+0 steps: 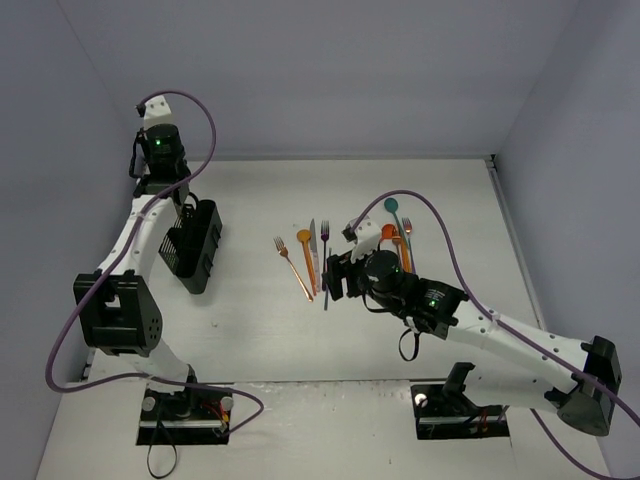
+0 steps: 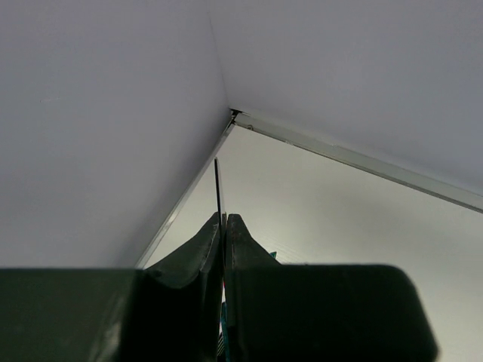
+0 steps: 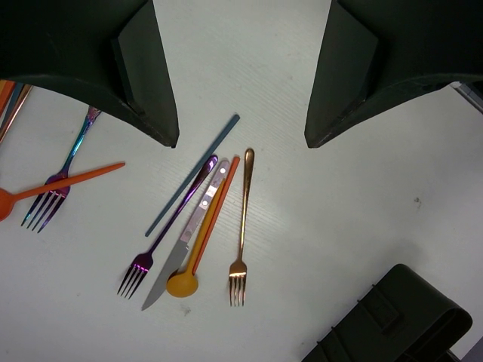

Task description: Sort the eating utensils into containers

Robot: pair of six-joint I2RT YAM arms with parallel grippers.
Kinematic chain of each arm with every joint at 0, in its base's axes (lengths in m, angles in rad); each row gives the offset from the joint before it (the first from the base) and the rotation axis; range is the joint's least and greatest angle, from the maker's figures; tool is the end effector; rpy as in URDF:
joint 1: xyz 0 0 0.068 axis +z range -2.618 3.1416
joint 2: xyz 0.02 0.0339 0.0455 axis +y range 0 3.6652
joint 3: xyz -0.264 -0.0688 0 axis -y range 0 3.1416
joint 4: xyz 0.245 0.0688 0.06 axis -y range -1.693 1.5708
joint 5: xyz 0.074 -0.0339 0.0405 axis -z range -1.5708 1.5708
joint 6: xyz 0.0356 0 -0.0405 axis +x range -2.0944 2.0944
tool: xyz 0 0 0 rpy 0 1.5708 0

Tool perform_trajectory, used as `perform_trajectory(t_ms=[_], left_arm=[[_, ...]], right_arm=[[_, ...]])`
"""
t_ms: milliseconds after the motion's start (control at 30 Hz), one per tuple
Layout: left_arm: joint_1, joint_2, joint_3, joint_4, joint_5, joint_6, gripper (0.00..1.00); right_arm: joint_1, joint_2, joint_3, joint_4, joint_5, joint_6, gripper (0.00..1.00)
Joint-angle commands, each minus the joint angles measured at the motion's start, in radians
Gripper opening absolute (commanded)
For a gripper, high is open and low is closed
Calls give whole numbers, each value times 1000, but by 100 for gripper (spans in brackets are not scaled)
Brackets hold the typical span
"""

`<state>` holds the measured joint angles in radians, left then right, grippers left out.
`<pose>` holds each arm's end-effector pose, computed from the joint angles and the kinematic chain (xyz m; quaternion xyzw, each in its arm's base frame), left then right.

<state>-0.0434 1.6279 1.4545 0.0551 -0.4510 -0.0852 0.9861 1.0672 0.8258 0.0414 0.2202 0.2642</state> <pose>0.3923 -0.0015 0.3814 -0.1637 0.7255 0.1252 0.6567 0.1453 0.2054 0.3228 -0.2067 0.7445 0.2992 0.5599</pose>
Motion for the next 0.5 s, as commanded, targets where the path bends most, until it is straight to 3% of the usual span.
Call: perform_trajectory(t_ms=[0, 233, 467], left_arm=[[11, -2, -33, 117, -14, -17, 0], [11, -6, -118, 117, -20, -67, 11], [10, -62, -151, 99, 6, -90, 30]], right_arm=[[-8, 14, 5, 54, 2, 11, 65], [-11, 61, 9, 54, 20, 33, 64], [-11, 121, 13, 54, 42, 67, 64]])
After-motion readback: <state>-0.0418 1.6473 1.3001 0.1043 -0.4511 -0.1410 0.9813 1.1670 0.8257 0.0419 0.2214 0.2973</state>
